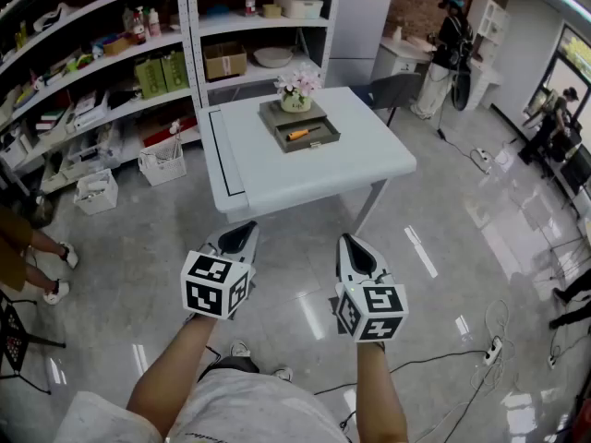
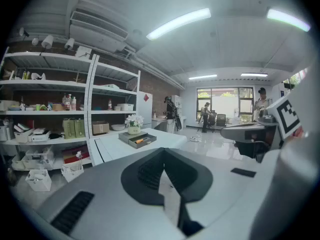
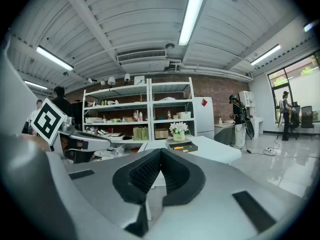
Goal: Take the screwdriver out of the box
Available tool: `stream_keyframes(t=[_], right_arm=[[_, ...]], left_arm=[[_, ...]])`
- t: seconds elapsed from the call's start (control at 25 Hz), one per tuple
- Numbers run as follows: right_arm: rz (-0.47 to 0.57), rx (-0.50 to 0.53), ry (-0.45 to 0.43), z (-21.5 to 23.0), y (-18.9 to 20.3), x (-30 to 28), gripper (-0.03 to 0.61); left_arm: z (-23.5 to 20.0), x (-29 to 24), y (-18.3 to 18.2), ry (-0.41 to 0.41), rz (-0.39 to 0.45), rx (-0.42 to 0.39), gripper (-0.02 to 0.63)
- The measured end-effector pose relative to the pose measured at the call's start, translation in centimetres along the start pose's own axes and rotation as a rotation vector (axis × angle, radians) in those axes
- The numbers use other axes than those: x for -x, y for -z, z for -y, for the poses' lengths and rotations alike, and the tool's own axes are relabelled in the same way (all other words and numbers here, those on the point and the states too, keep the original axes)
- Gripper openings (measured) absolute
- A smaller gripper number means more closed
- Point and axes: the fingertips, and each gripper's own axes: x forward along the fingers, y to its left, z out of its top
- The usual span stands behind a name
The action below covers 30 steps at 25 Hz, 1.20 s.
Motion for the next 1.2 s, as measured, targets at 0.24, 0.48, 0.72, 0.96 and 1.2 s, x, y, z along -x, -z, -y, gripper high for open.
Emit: stream_keyframes(t=[0.24,0.48,0.72,0.96,1.2], right_arm=[[-0.014,0.000,-0.008,0.6,0.6,-0.7,0.003],[0.000,-0.035,-0.024,2.2,0.6,-2.9,0.003],[-0.009,-0.049,-0.019,4.8,0.5,-6.5,0.003],[-0.013,-0.035,-0.013,7.5,-0.6,-11.9,0.005],[-0.043,-0.033,0.008,9.0,-1.3,-18.1,0.005]], left_arm=[[0.3,-1.2,0.2,0.005,-0.007,-0.006,0.003],[-0.5,-4.1,0.0,0.009,-0.012,-0.011,0.003],[-2.0,-8.6,-0.6,0.017,-0.018,-0.008,0.003],[-5.1,-14.3,-2.2,0.032,-0.021,-0.008,0.003],[-9.2,-19.9,-3.6,0.060,-0.036,0.009,0.003]])
